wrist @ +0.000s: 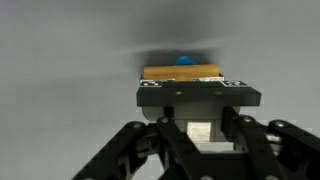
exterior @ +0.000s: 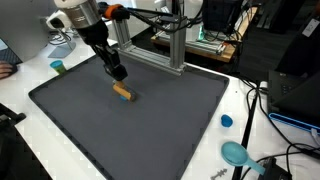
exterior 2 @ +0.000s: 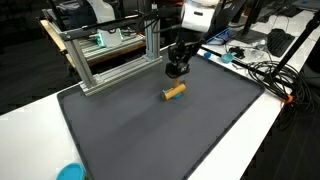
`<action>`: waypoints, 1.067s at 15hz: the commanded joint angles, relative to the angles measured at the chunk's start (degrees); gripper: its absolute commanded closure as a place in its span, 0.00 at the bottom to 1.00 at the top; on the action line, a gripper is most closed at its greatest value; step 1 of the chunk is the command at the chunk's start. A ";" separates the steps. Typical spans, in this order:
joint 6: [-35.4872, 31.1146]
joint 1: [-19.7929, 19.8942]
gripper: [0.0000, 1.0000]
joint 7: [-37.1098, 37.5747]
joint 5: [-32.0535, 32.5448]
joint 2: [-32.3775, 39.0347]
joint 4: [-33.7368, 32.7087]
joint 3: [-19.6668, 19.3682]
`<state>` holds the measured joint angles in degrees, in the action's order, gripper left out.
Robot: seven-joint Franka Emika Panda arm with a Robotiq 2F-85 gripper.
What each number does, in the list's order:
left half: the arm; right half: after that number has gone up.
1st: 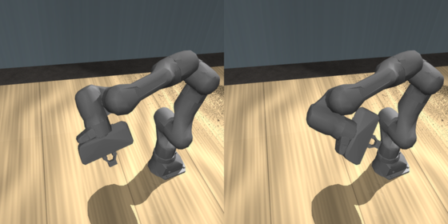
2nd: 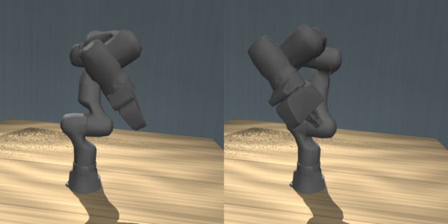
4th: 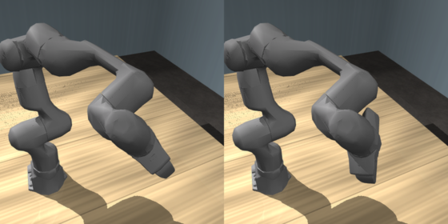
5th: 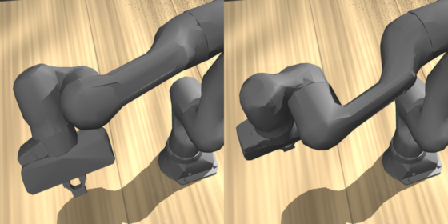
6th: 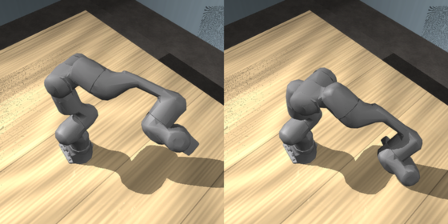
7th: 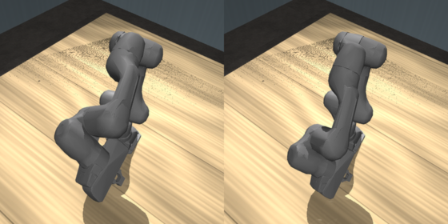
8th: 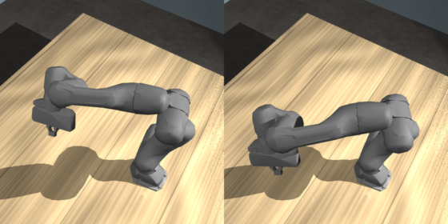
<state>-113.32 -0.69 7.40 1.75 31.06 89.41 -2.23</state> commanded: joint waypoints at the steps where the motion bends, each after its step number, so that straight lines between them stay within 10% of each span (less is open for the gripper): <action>1: 4.96 1.07 0.78 -3.25 -0.61 5.22 -1.59 0.61; 16: 10.93 0.84 0.78 -3.22 0.17 8.86 -6.78 0.23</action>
<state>-102.95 -0.35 4.94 1.76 35.66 82.32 -2.11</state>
